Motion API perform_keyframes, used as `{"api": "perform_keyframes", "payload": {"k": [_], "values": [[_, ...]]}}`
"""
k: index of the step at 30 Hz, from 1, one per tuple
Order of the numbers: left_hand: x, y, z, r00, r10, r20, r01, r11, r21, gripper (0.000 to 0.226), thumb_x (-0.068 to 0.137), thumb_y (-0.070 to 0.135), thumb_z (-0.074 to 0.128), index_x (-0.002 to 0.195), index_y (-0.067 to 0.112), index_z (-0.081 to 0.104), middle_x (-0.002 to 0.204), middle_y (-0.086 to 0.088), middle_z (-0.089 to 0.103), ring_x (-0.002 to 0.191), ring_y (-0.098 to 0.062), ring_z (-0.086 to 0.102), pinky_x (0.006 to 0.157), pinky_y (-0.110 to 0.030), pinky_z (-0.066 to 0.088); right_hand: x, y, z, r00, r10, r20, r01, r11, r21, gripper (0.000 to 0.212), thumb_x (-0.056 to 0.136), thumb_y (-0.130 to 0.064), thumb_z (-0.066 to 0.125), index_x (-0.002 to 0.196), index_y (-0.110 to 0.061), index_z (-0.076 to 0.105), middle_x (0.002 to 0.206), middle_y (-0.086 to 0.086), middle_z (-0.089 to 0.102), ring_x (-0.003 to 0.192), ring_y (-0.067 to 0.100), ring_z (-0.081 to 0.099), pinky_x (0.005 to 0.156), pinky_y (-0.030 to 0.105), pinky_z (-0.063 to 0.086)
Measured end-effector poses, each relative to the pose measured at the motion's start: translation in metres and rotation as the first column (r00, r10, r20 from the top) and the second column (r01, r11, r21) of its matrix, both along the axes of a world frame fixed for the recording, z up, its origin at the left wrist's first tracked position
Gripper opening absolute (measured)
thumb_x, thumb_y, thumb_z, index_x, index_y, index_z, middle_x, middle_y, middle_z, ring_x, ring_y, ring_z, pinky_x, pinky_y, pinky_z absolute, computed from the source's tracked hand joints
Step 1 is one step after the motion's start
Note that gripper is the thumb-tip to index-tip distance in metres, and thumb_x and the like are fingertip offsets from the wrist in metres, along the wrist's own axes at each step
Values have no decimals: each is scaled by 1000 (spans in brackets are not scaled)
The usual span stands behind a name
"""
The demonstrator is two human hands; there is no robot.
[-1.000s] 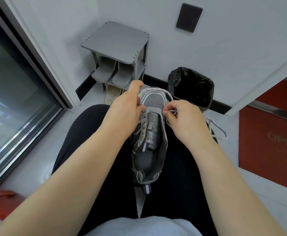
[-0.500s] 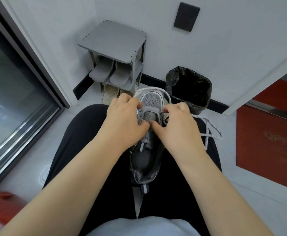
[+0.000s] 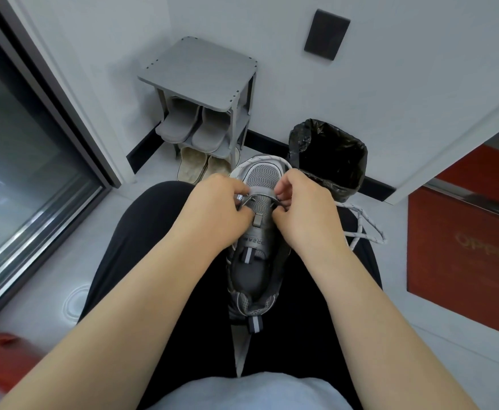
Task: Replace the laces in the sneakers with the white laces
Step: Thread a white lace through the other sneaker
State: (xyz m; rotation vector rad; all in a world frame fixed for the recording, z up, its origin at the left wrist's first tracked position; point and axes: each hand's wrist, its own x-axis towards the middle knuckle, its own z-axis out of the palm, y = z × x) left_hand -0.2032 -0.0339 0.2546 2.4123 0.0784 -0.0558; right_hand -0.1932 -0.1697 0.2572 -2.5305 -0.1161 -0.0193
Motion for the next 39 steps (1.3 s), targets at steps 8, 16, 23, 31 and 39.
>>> {"api": "perform_keyframes", "payload": {"k": [8,16,23,31,39], "values": [[4,4,0,1000,-15,25,17,994,-110,33,75,1,52,103,18,60,86,6,62,81,-12,61,83,-28,50,17,0,8,965,239,-106,-262,889,-376,24,81,-6,50,99,-20,54,102,5,55,95,28,54,71,32,40],[7,5,0,1000,-28,11,29,991,-131,32,75,1,52,101,18,56,86,7,61,79,-12,61,81,-29,51,27,10,12,930,368,-6,-286,712,-641,17,84,-7,48,95,-19,54,101,5,62,93,30,59,62,31,27],[7,3,-2,996,-91,25,93,989,-112,45,78,0,49,117,21,54,102,11,59,80,-12,58,79,-25,49,19,-2,3,915,386,114,-249,765,-594,17,88,-12,47,94,-14,63,99,5,59,95,29,57,53,29,24],[7,4,-2,997,-81,16,83,989,-126,41,76,1,51,112,21,56,103,13,62,75,-11,58,73,-19,46,9,-8,15,948,282,146,-255,950,-181,6,74,-11,65,71,-15,69,78,0,67,77,22,62,69,36,50],[9,0,-4,995,-95,26,97,990,-101,42,77,0,48,114,19,56,108,9,62,71,-8,53,76,-21,44,10,5,3,987,163,5,-157,958,-238,10,82,-22,59,92,-23,61,88,-3,67,88,21,60,73,31,45]]}}
